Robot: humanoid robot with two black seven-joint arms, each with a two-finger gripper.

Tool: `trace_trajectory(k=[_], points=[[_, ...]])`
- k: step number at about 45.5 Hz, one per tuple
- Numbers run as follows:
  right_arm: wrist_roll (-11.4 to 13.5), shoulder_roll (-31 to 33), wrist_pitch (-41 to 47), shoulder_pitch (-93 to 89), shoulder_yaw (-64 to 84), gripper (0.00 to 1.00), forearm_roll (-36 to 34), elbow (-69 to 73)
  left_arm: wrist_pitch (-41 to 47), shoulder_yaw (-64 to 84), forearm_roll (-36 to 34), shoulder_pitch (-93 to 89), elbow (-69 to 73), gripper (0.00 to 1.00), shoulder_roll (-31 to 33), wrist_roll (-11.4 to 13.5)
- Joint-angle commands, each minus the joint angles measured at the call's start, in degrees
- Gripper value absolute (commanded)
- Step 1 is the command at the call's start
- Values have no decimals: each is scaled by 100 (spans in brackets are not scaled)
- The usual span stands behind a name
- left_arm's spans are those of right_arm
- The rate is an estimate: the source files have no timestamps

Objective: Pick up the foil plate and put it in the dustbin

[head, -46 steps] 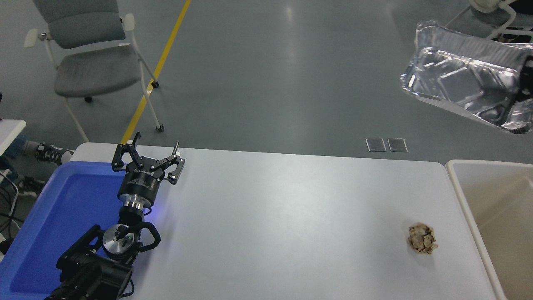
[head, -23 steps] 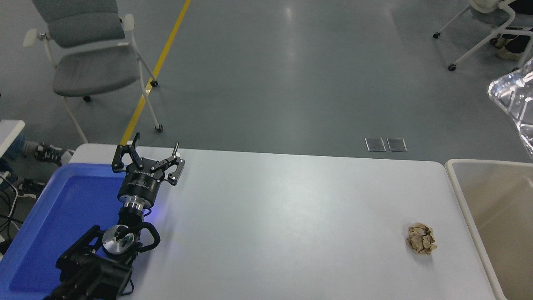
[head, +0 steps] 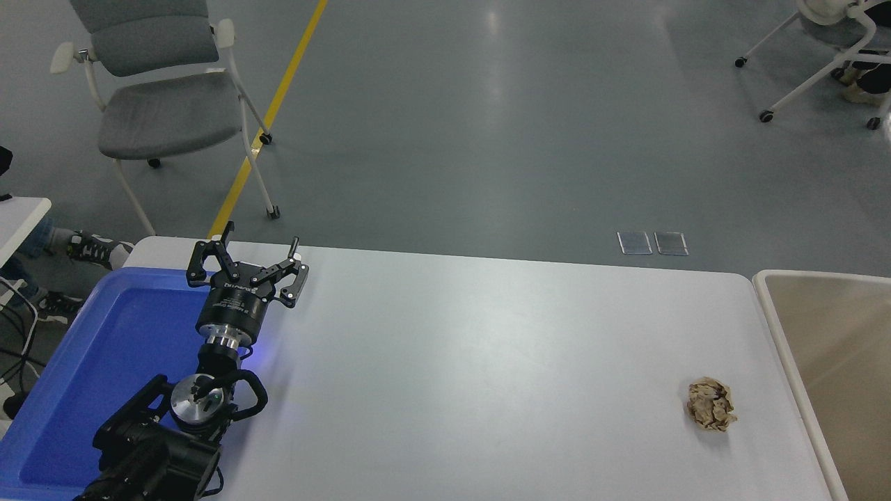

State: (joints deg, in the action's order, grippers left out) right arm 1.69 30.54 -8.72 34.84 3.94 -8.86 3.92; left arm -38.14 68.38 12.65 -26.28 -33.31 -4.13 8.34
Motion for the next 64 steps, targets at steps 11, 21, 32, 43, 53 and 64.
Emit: trace_trajectory(k=[11,21,32,43,53,64], points=[[-20,-382,-24,-900,-438,0,-10,-409,0,0,1,0,0,99,0,1],[-20,-382,-24,-874,-429,0,-1,-418,-1,0,1,0,0,99,0,1],[-20,-391,-16,-865,-403,0,43,-409,0,0,1,0,0,99,0,1],[-20,-400,-24,-865,-350,0,51,-409,-1,0,1,0,0,99,0,1],[-29,-400,-33,-865,-315,4,51,-409,-1,0,1,0,0,99,0,1],[-46,-470,-24,-847,-315,58,51,-409,-1,0,-8,0,0,99,0,1]])
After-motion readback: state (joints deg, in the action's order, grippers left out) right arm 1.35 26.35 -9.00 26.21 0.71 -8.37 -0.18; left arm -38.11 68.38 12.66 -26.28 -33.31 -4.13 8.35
